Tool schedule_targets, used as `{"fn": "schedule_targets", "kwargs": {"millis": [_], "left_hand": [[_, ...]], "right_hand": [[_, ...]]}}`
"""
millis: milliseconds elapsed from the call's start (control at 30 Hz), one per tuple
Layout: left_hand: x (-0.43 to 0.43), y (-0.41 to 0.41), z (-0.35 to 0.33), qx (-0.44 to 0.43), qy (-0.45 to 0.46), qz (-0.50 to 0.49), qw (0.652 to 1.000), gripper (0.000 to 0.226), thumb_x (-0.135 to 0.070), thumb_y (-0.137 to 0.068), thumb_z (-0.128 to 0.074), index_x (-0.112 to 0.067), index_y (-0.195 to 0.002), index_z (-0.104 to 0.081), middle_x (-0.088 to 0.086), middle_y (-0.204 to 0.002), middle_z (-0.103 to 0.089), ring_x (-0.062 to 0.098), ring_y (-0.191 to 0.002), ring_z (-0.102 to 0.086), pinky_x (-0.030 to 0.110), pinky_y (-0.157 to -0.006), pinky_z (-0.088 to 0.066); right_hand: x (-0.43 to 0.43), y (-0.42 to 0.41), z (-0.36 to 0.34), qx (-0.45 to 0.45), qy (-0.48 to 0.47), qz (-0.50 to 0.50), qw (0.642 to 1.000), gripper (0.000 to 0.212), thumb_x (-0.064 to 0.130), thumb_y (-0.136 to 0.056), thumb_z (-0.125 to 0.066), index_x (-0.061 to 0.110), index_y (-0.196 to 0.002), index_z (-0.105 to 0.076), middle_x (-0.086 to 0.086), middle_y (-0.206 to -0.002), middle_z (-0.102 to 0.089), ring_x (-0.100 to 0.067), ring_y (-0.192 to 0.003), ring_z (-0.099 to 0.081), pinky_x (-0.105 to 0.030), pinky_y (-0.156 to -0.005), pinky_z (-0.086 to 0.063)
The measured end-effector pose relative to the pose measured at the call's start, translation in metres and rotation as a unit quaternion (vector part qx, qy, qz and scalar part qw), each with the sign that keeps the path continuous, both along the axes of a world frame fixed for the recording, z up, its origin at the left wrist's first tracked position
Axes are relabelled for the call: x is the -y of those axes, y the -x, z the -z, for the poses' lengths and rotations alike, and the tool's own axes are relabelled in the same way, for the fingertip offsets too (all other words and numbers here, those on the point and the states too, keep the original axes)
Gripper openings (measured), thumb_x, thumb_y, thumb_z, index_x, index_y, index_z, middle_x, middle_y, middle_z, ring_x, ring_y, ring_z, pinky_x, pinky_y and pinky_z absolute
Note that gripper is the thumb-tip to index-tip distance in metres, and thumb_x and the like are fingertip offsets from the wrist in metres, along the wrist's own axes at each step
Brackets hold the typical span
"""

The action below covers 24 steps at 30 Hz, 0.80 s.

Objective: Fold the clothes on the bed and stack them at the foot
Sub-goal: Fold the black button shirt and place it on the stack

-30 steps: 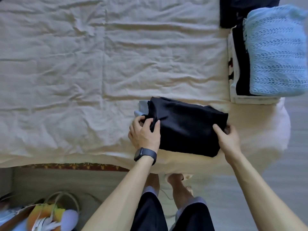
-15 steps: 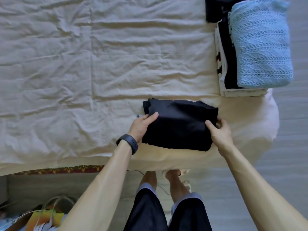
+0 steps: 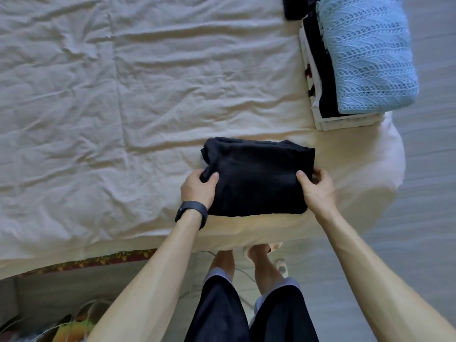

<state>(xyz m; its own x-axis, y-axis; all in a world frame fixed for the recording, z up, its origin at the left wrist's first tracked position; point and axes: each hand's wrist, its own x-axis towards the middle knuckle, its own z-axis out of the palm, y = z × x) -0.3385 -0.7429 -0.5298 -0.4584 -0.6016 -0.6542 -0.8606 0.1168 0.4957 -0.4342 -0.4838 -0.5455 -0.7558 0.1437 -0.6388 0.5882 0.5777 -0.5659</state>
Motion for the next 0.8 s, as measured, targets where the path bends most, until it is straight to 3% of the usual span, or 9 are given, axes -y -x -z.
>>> {"fn": "schedule_targets", "kwargs": {"millis": [100,167,267,300,367,467,567,667,800], "left_hand": [[-0.009,0.004,-0.007,-0.082,0.012,-0.041,0.996,0.02,-0.035,-0.097,-0.058,-0.041,-0.079,-0.055,-0.018,-0.079,-0.061,-0.002,-0.073,-0.057,0.013,-0.058,-0.039],[-0.014,0.01,-0.007,-0.113,-0.074,-0.078,0.988,0.02,-0.025,-0.099,-0.056,-0.036,-0.083,-0.063,-0.013,-0.08,-0.069,-0.001,-0.072,-0.063,0.015,-0.061,-0.049],[-0.016,0.018,-0.004,-0.074,-0.271,-0.189,0.941,0.018,-0.014,-0.101,-0.051,-0.015,-0.096,-0.068,0.01,-0.102,-0.075,0.026,-0.092,-0.071,0.038,-0.075,-0.058],[-0.013,0.019,0.0,-0.042,-0.257,-0.178,0.949,0.015,-0.015,-0.101,-0.049,-0.011,-0.099,-0.064,0.018,-0.11,-0.07,0.034,-0.098,-0.068,0.043,-0.08,-0.055],[-0.007,0.017,0.009,0.02,-0.092,-0.054,0.994,0.015,-0.026,-0.1,-0.052,-0.014,-0.109,-0.058,0.017,-0.12,-0.063,0.034,-0.106,-0.06,0.04,-0.085,-0.048],[-0.004,0.014,0.006,0.023,0.128,0.022,0.991,0.042,-0.045,-0.09,-0.065,-0.021,-0.124,-0.055,0.006,-0.132,-0.05,0.028,-0.123,-0.046,0.039,-0.099,-0.039],[-0.001,0.014,0.008,0.051,0.05,-0.035,0.997,0.056,-0.051,-0.086,-0.069,-0.017,-0.126,-0.05,0.007,-0.13,-0.053,0.03,-0.117,-0.051,0.039,-0.095,-0.044],[0.005,0.02,0.01,0.048,-0.04,-0.073,0.995,0.037,-0.044,-0.093,-0.063,-0.009,-0.105,-0.066,0.008,-0.101,-0.068,0.029,-0.093,-0.062,0.032,-0.076,-0.044],[0.0,0.026,0.013,0.013,-0.095,-0.118,0.988,0.017,-0.024,-0.087,-0.062,-0.009,-0.081,-0.058,0.008,-0.08,-0.058,0.025,-0.075,-0.053,0.032,-0.066,-0.04]], "right_hand": [[0.001,0.0,0.0,0.001,-0.007,0.002,1.0,0.043,0.041,-0.096,-0.066,0.017,-0.13,-0.058,0.004,-0.115,-0.06,-0.017,-0.109,-0.057,-0.034,-0.097,-0.046],[0.001,0.002,0.001,0.003,-0.011,0.004,1.0,0.043,0.039,-0.097,-0.065,0.016,-0.132,-0.058,0.005,-0.114,-0.06,-0.016,-0.109,-0.057,-0.034,-0.1,-0.045],[-0.001,0.003,0.002,0.005,-0.017,0.001,1.0,0.042,0.038,-0.097,-0.065,0.015,-0.132,-0.058,0.005,-0.114,-0.059,-0.014,-0.108,-0.055,-0.031,-0.099,-0.043],[-0.001,0.003,0.002,0.004,-0.017,0.001,1.0,0.042,0.038,-0.097,-0.065,0.015,-0.132,-0.059,0.005,-0.114,-0.06,-0.014,-0.108,-0.056,-0.03,-0.098,-0.043],[-0.002,0.004,0.002,0.002,-0.018,0.001,1.0,0.037,0.039,-0.097,-0.065,0.018,-0.128,-0.06,0.007,-0.109,-0.061,-0.015,-0.105,-0.057,-0.028,-0.093,-0.042],[-0.001,0.004,-0.001,-0.006,-0.031,0.002,1.0,0.025,0.043,-0.095,-0.064,0.029,-0.114,-0.057,0.018,-0.096,-0.058,-0.013,-0.098,-0.056,-0.025,-0.086,-0.038],[0.003,0.004,-0.002,-0.018,-0.038,0.0,0.999,0.023,0.045,-0.095,-0.064,0.032,-0.11,-0.053,0.014,-0.099,-0.06,-0.013,-0.098,-0.056,-0.026,-0.086,-0.037],[0.004,0.006,0.0,-0.024,-0.035,0.003,0.999,0.029,0.041,-0.096,-0.063,0.025,-0.12,-0.059,0.01,-0.104,-0.06,-0.014,-0.1,-0.055,-0.026,-0.088,-0.037],[-0.002,0.008,0.001,-0.035,-0.048,-0.001,0.998,0.03,0.035,-0.098,-0.061,0.017,-0.122,-0.063,0.009,-0.097,-0.059,-0.016,-0.097,-0.055,-0.027,-0.087,-0.038]]}}
